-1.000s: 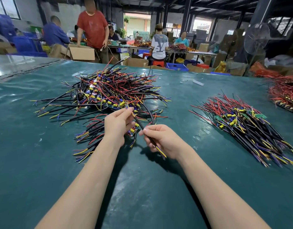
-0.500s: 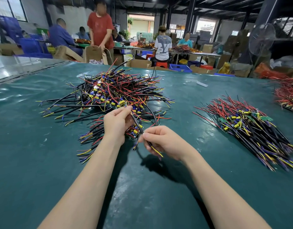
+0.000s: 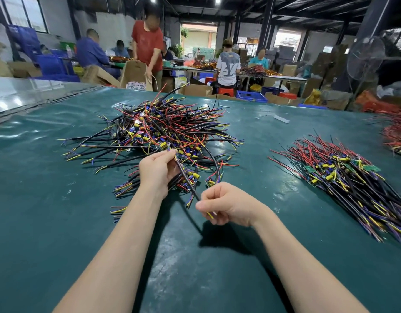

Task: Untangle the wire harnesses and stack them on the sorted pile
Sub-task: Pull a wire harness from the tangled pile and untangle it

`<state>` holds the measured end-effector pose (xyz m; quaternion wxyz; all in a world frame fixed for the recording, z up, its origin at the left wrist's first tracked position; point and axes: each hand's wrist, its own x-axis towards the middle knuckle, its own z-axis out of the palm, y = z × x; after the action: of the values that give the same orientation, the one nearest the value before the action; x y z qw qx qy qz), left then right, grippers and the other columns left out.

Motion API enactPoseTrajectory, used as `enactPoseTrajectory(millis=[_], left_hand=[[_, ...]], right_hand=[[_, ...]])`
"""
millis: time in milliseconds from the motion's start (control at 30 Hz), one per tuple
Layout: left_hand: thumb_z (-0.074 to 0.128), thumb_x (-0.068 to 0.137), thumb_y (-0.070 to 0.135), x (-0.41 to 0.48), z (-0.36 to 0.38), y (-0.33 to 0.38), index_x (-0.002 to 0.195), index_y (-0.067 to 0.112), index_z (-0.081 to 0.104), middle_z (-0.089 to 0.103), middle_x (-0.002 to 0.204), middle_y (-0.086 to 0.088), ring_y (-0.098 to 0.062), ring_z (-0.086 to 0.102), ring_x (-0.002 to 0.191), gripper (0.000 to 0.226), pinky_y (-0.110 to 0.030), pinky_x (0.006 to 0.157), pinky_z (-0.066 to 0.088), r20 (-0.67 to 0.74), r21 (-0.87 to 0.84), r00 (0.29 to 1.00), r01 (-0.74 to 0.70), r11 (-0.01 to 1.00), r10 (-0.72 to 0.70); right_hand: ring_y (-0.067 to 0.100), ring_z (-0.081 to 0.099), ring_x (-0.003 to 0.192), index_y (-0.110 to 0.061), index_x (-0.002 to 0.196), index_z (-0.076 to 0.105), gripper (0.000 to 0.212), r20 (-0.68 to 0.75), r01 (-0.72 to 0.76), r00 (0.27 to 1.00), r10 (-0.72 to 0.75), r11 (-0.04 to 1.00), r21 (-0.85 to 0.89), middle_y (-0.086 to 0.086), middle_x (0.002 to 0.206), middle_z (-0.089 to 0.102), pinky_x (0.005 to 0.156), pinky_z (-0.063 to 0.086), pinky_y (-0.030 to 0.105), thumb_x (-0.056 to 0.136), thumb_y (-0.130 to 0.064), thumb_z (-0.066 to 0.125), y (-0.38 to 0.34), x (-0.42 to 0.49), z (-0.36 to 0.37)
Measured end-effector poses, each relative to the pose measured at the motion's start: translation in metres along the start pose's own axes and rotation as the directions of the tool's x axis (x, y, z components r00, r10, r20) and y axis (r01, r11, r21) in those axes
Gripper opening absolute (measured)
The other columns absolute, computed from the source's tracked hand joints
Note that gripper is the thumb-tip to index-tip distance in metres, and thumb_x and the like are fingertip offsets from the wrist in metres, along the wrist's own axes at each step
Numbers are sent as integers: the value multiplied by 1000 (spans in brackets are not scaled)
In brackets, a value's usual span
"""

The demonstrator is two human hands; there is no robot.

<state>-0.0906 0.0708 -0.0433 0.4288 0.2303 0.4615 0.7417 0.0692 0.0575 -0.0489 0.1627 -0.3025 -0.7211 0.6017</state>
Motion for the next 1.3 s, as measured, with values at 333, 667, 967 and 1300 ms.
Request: enactPoseTrajectory(millis=[333,667,967,1300], left_hand=[[56,88,5,10,-16,14,73,7,64,54,55,1,-5,46,50,17,-9,37,36,37,-43,998,48,998,-46],[58,87,7,-32,20,-20,74,11,63,42,43,12,1,36,39,15,-9,40,29,615,583,690,-71,809,-382],[63,83,12,-44,27,-31,73,8,67,48,45,9,-1,44,43,12,-14,42,41,631,703,645,-241,669,-431],[64,84,11,-45,26,-29,74,9,69,48,49,6,-2,43,46,11,-14,43,40,636,705,659,-284,650,-401]], right_hand=[[1,57,44,-9,77,60,9,399,-193,887,231,972,-135,-7,59,68,36,38,11,80,-16,55,-7,-12,-12],[4,53,44,-13,74,61,24,-511,137,856,76,920,368,-2,56,59,41,41,14,92,-25,51,13,6,-33],[6,47,40,-13,56,64,32,-670,188,718,186,876,445,-5,44,54,47,40,19,82,-1,50,19,0,-48],[8,56,45,-8,68,59,18,-597,38,786,159,952,304,6,62,55,41,48,19,85,-1,61,21,-4,-52]])
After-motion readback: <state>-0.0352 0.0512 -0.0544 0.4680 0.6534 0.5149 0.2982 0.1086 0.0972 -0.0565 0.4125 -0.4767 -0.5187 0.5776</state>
